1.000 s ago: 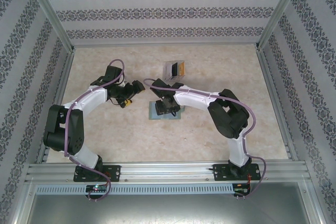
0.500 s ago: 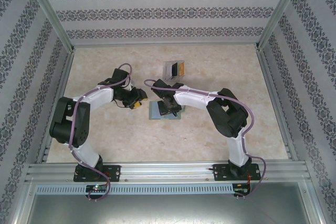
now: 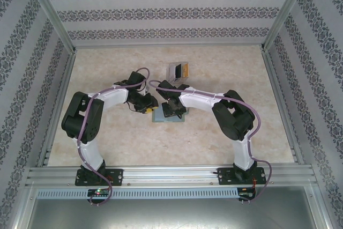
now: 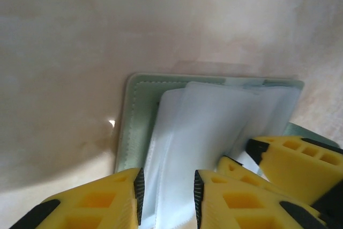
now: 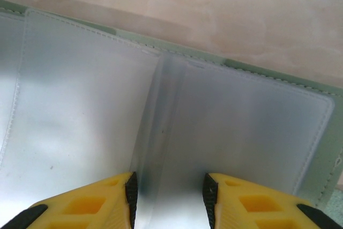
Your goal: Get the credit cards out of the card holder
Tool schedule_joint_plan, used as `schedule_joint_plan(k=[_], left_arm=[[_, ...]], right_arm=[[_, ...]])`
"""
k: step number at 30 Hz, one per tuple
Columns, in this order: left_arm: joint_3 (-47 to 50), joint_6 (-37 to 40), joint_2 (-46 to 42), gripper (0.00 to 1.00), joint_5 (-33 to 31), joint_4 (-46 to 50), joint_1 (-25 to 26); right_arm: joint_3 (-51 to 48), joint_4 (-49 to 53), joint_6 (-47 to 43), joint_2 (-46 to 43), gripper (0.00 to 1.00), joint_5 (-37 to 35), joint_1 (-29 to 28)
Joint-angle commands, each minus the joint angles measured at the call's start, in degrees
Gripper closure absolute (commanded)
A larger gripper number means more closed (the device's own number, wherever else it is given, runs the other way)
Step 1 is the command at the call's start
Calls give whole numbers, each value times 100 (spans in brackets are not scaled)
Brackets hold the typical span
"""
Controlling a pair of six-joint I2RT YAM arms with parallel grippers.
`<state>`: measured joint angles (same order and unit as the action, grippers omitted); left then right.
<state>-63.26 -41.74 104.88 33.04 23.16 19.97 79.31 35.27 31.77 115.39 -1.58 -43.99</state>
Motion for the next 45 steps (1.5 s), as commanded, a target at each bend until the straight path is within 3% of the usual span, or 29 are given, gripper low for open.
schedule_joint_plan(k=[1,11,25,31,45], left_arm=[[-169,203,127,67,-106,268,85],[-270,227,382,72,23,255,155],[-385,410,177,71,-491,626,141],[-396,403,390,73,-255,493,161],[-341,422,446,90,607,-20,175]], right_arm=[[-266,24,108,194,59,7,102],[-327,-27,135,137,59,63,122],[-407,-88,161,89,60,104,162],[-408,-108,155,91,60,135,171],[-433,-172,130,89,64,243,178]])
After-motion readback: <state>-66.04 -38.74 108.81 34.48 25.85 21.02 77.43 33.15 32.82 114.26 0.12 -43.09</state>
